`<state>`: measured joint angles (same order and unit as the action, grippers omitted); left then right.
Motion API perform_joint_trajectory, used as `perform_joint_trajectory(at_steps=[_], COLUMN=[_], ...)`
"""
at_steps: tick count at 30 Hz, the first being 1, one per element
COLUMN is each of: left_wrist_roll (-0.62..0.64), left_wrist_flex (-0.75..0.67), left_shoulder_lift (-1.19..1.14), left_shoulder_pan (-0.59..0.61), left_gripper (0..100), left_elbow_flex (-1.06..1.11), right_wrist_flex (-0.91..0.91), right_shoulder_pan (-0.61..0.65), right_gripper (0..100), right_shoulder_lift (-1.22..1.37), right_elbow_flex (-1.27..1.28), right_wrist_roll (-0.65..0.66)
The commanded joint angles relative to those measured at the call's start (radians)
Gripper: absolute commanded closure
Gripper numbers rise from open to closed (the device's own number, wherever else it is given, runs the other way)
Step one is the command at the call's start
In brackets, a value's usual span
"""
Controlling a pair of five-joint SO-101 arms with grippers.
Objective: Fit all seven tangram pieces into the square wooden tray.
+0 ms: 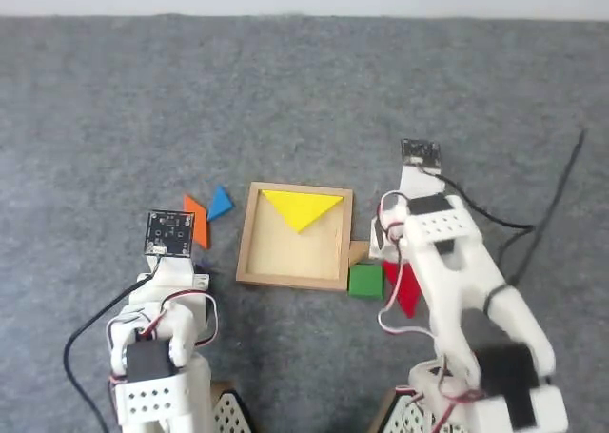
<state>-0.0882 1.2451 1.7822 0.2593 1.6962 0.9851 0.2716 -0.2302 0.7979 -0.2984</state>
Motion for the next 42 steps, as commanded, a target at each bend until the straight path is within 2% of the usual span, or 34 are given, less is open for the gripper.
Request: perform_joint_trajectory(at_steps=[1,9,16,20,24,28,37,42], left_wrist_roll=[-0.005,-0.005,-0.005,-0.005,-0.005,-0.005,-0.005,-0.005], left_wrist_flex=[0.003,0.003,0.003,0.003,0.003,0.003,0.003,0.003], left_shoulder_lift=[0.014,0.014,0.014,0.014,0.014,0.014,0.014,0.014], left_shoulder_pan=[-0.002,-0.002,-0.002,-0.002,-0.002,-0.002,-0.002,-0.002], left_gripper=[91,91,91,91,91,91,91,91], left_elbow_flex=[-0.013,-0.013,-0.013,-0.013,-0.013,-0.013,-0.013,-0.013], right_wrist_flex=[0.038,0.163,0.236,0.177,0.074,0.064,0.059,-0.021], right_shoulder_pan=[-0.056,-0.073,-0.074,-0.073,-0.068,0.005,0.051,0.047], right_gripper=[75.3,73.7,46.0,38.1,38.0,38.0,38.0,38.1], right_shoulder_lift=[-0.232,-0.440,-0.326,-0.216,-0.090,0.001,-0.058,0.038], right_elbow_flex=[-0.003,0.000,0.026,0.026,0.021,0.021,0.029,0.038], right_wrist_roll=[0.052,0.112,0.104,0.103,0.087,0.003,-0.002,-0.002])
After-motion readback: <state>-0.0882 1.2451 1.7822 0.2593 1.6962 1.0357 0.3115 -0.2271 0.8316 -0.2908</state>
